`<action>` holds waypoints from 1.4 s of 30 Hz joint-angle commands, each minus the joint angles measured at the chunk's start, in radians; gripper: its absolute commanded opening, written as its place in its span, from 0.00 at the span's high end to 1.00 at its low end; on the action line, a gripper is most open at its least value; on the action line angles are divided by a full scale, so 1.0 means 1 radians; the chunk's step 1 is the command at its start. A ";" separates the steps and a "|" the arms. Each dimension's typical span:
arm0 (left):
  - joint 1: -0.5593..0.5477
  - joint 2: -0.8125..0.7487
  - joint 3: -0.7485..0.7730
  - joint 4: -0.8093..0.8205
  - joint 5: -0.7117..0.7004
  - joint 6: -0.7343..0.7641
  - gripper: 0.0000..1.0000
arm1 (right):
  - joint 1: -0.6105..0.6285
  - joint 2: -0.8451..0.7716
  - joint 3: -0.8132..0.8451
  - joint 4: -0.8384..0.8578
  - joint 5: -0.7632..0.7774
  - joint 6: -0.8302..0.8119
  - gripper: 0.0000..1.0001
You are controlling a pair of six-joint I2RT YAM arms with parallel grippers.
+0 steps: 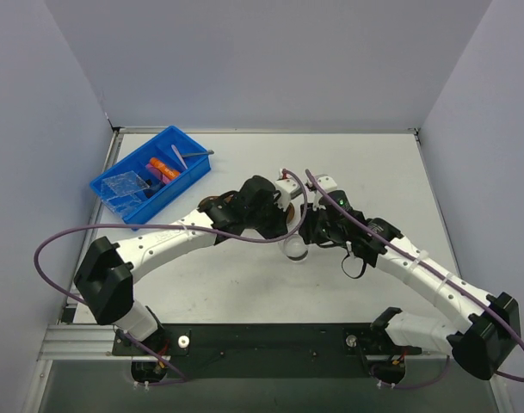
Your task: Prepare toiletry sets of a toothbrush and toothpaste on the tray
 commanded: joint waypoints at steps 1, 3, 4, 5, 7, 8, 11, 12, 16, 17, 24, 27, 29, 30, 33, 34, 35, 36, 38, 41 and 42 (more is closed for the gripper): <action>-0.015 -0.064 -0.023 0.059 -0.015 -0.096 1.00 | 0.014 -0.060 0.019 0.075 0.141 0.059 0.59; -0.017 -0.080 -0.040 0.060 -0.105 -0.156 1.00 | 0.021 -0.064 0.016 0.079 0.171 0.101 0.49; -0.017 -0.084 -0.045 0.057 -0.131 -0.168 1.00 | 0.023 -0.064 0.013 0.085 0.171 0.133 0.48; -0.015 -0.093 -0.057 0.058 -0.142 -0.179 1.00 | 0.026 -0.064 0.008 0.089 0.173 0.149 0.48; -0.017 -0.104 -0.068 0.066 -0.196 -0.200 1.00 | 0.050 -0.057 0.008 0.093 0.196 0.185 0.47; -0.015 -0.110 -0.075 0.070 -0.211 -0.208 1.00 | 0.061 -0.051 0.011 0.090 0.211 0.195 0.47; -0.015 -0.159 -0.115 0.099 -0.289 -0.246 1.00 | 0.142 -0.031 0.030 0.058 0.311 0.234 0.47; -0.015 -0.172 -0.138 0.107 -0.311 -0.266 1.00 | 0.161 -0.028 0.034 0.050 0.334 0.242 0.47; -0.018 -0.231 -0.190 0.145 -0.415 -0.323 1.00 | 0.235 -0.006 0.034 0.053 0.426 0.299 0.47; -0.018 -0.250 -0.199 0.152 -0.438 -0.338 1.00 | 0.250 0.003 0.034 0.056 0.432 0.311 0.48; -0.029 -0.279 -0.219 0.144 -0.530 -0.372 1.00 | 0.284 0.075 0.065 0.115 0.426 0.366 0.50; -0.032 -0.284 -0.226 0.146 -0.541 -0.386 1.00 | 0.298 0.115 0.091 0.125 0.415 0.373 0.50; -0.032 -0.288 -0.233 0.149 -0.544 -0.392 1.00 | 0.302 0.150 0.111 0.121 0.414 0.379 0.51; -0.034 -0.290 -0.235 0.150 -0.545 -0.394 1.00 | 0.305 0.161 0.114 0.116 0.415 0.382 0.52; -0.035 -0.299 -0.253 0.168 -0.549 -0.403 1.00 | 0.319 0.189 0.108 0.130 0.435 0.400 0.54; -0.035 -0.304 -0.256 0.172 -0.549 -0.406 1.00 | 0.322 0.199 0.105 0.133 0.441 0.405 0.55; -0.037 -0.307 -0.258 0.173 -0.552 -0.409 1.00 | 0.324 0.202 0.102 0.139 0.444 0.415 0.57; -0.037 -0.310 -0.261 0.175 -0.553 -0.411 1.00 | 0.324 0.207 0.097 0.142 0.448 0.420 0.59; -0.037 -0.320 -0.265 0.178 -0.564 -0.414 1.00 | 0.324 0.218 0.094 0.151 0.454 0.428 0.64; -0.037 -0.336 -0.278 0.187 -0.587 -0.417 1.00 | 0.327 0.229 0.096 0.156 0.464 0.435 0.69; -0.035 -0.339 -0.281 0.185 -0.593 -0.418 1.00 | 0.328 0.230 0.099 0.156 0.467 0.442 0.70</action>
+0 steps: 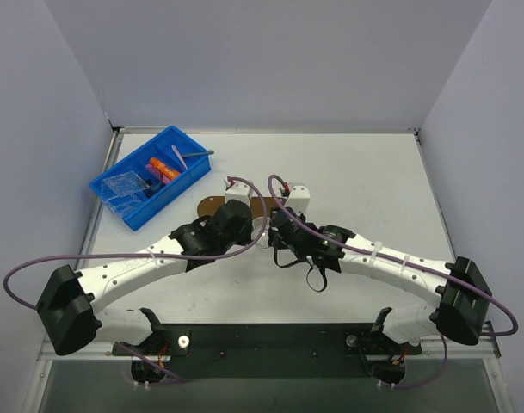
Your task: Prepare toiletry sets of a toothbrush and toothpaste on the tray
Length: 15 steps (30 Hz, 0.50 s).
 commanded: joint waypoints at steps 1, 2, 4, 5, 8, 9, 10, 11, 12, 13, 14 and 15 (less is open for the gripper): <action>-0.003 -0.069 0.013 0.143 -0.061 -0.029 1.00 | 0.010 0.020 0.021 0.026 0.060 0.039 0.71; -0.004 -0.078 0.009 0.146 -0.075 -0.028 1.00 | 0.013 0.023 0.021 0.029 0.067 0.042 0.71; -0.004 -0.087 -0.001 0.153 -0.088 -0.028 1.00 | 0.015 0.032 0.021 0.029 0.071 0.048 0.72; -0.004 -0.095 -0.006 0.156 -0.093 -0.028 1.00 | 0.015 0.035 0.021 0.029 0.071 0.051 0.72; -0.004 -0.106 -0.014 0.164 -0.104 -0.028 1.00 | 0.018 0.047 0.021 0.033 0.067 0.062 0.72; -0.004 -0.106 -0.015 0.169 -0.105 -0.029 1.00 | 0.018 0.052 0.021 0.035 0.067 0.064 0.72; -0.004 -0.106 -0.017 0.170 -0.105 -0.028 1.00 | 0.018 0.055 0.021 0.039 0.064 0.065 0.73; -0.004 -0.107 -0.021 0.172 -0.105 -0.029 1.00 | 0.019 0.056 0.023 0.041 0.061 0.068 0.73; -0.006 -0.109 -0.026 0.181 -0.105 -0.029 1.00 | 0.021 0.061 0.024 0.044 0.054 0.073 0.74; -0.009 -0.110 -0.030 0.187 -0.105 -0.029 1.00 | 0.019 0.063 0.024 0.047 0.051 0.074 0.75; -0.012 -0.116 -0.035 0.192 -0.105 -0.029 1.00 | 0.019 0.063 0.023 0.055 0.048 0.081 0.77; -0.012 -0.119 -0.046 0.204 -0.105 -0.029 1.00 | 0.019 0.066 0.023 0.058 0.044 0.084 0.78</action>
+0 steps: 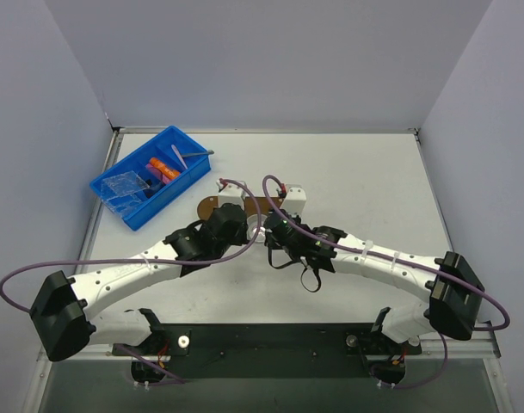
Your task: Prepare toiletry sets of a toothbrush and toothpaste on the tray
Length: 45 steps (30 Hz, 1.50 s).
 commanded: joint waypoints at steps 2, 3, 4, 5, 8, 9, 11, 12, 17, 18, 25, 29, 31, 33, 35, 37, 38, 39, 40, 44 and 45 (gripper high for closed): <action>-0.017 -0.067 0.002 0.172 -0.036 -0.025 1.00 | 0.007 0.018 0.021 0.023 0.014 0.033 0.83; -0.020 -0.069 0.000 0.178 -0.036 -0.025 1.00 | 0.006 0.018 0.022 0.021 0.014 0.035 0.85; -0.020 -0.070 -0.007 0.184 -0.034 -0.025 1.00 | 0.006 0.016 0.024 0.021 0.017 0.035 0.88; -0.024 -0.076 -0.012 0.192 -0.028 -0.024 1.00 | 0.006 0.016 0.025 0.021 0.017 0.027 0.95; -0.030 -0.089 -0.030 0.227 0.006 -0.006 1.00 | -0.010 0.007 0.030 0.018 0.014 0.018 1.00; -0.033 -0.092 -0.033 0.244 0.015 -0.001 1.00 | -0.016 -0.003 0.030 0.018 0.011 0.007 1.00; -0.035 -0.101 -0.047 0.262 0.044 0.014 1.00 | -0.036 -0.016 0.030 0.020 -0.004 -0.006 1.00; -0.035 -0.106 -0.052 0.296 0.075 0.019 1.00 | -0.043 -0.029 0.033 0.020 -0.014 -0.031 1.00; -0.033 -0.124 -0.067 0.333 0.119 0.048 0.72 | -0.109 -0.051 0.044 0.007 -0.136 -0.094 1.00; -0.033 -0.129 -0.067 0.335 0.115 0.050 0.59 | -0.134 -0.057 0.044 0.004 -0.179 -0.100 1.00; -0.035 -0.217 -0.105 0.387 0.066 0.097 0.20 | -0.240 -0.091 0.080 -0.061 -0.345 -0.232 1.00; -0.017 -0.287 -0.115 0.448 0.079 0.223 0.12 | -0.333 -0.068 0.161 -0.109 -0.570 -0.377 1.00; 0.008 -0.314 -0.102 0.457 0.105 0.300 0.11 | -0.393 -0.042 0.194 -0.150 -0.696 -0.425 1.00; 0.032 -0.348 -0.115 0.465 0.106 0.333 0.11 | -0.422 0.004 0.252 -0.207 -0.732 -0.491 1.00; 0.081 -0.375 -0.130 0.497 0.106 0.343 0.09 | -0.453 0.045 0.284 -0.232 -0.778 -0.555 1.00; 0.118 -0.392 -0.125 0.491 0.107 0.355 0.09 | -0.464 0.071 0.329 -0.258 -0.801 -0.595 1.00; 0.158 -0.392 -0.113 0.484 0.127 0.358 0.08 | -0.470 0.096 0.343 -0.264 -0.796 -0.615 1.00; 0.183 -0.377 -0.099 0.470 0.144 0.364 0.08 | -0.471 0.108 0.372 -0.275 -0.792 -0.644 1.00; 0.206 -0.365 -0.063 0.432 0.161 0.366 0.08 | -0.476 0.122 0.386 -0.281 -0.793 -0.657 1.00; 0.310 -0.290 0.006 0.353 0.230 0.364 0.08 | -0.494 0.202 0.476 -0.321 -0.793 -0.704 1.00; 0.324 -0.268 0.016 0.341 0.224 0.370 0.08 | -0.496 0.214 0.490 -0.339 -0.790 -0.712 1.00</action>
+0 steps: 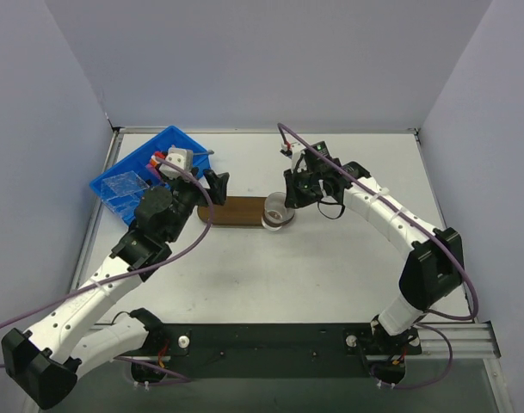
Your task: Prepare toiletry sets of a toothbrush and toothpaste on the tray
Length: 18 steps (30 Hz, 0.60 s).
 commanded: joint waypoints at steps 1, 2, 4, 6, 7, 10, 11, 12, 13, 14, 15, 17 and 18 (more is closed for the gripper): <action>0.054 0.067 0.087 -0.072 0.050 0.042 0.08 | -0.016 0.040 0.139 -0.037 -0.058 -0.091 1.00; 0.054 0.071 0.094 -0.075 0.040 0.048 0.08 | -0.019 0.063 0.148 -0.042 -0.058 -0.096 1.00; 0.054 0.070 0.087 -0.068 0.038 0.059 0.08 | -0.028 0.095 0.171 -0.056 -0.060 -0.100 1.00; 0.054 0.070 0.084 -0.063 0.043 0.062 0.08 | -0.033 0.114 0.194 -0.069 -0.055 -0.106 1.00; 0.054 0.073 0.084 -0.063 0.046 0.062 0.07 | -0.031 0.126 0.199 -0.072 -0.048 -0.110 1.00; 0.054 0.082 0.089 -0.068 0.053 0.062 0.07 | -0.033 0.140 0.208 -0.076 -0.029 -0.123 1.00; 0.054 0.085 0.087 -0.069 0.055 0.061 0.07 | -0.033 0.146 0.211 -0.076 -0.022 -0.123 1.00; 0.054 0.091 0.092 -0.071 0.060 0.061 0.07 | -0.034 0.149 0.215 -0.080 -0.014 -0.151 1.00; 0.054 0.093 0.094 -0.072 0.067 0.059 0.07 | -0.039 0.157 0.217 -0.080 -0.009 -0.154 1.00; 0.054 0.096 0.094 -0.074 0.070 0.056 0.07 | -0.042 0.158 0.217 -0.082 -0.012 -0.156 1.00; 0.054 0.099 0.095 -0.074 0.073 0.055 0.07 | -0.045 0.163 0.220 -0.082 -0.015 -0.162 1.00; 0.053 0.102 0.094 -0.076 0.078 0.055 0.07 | -0.049 0.169 0.220 -0.080 -0.015 -0.169 1.00; 0.053 0.102 0.094 -0.076 0.076 0.053 0.07 | -0.048 0.172 0.219 -0.080 -0.015 -0.178 1.00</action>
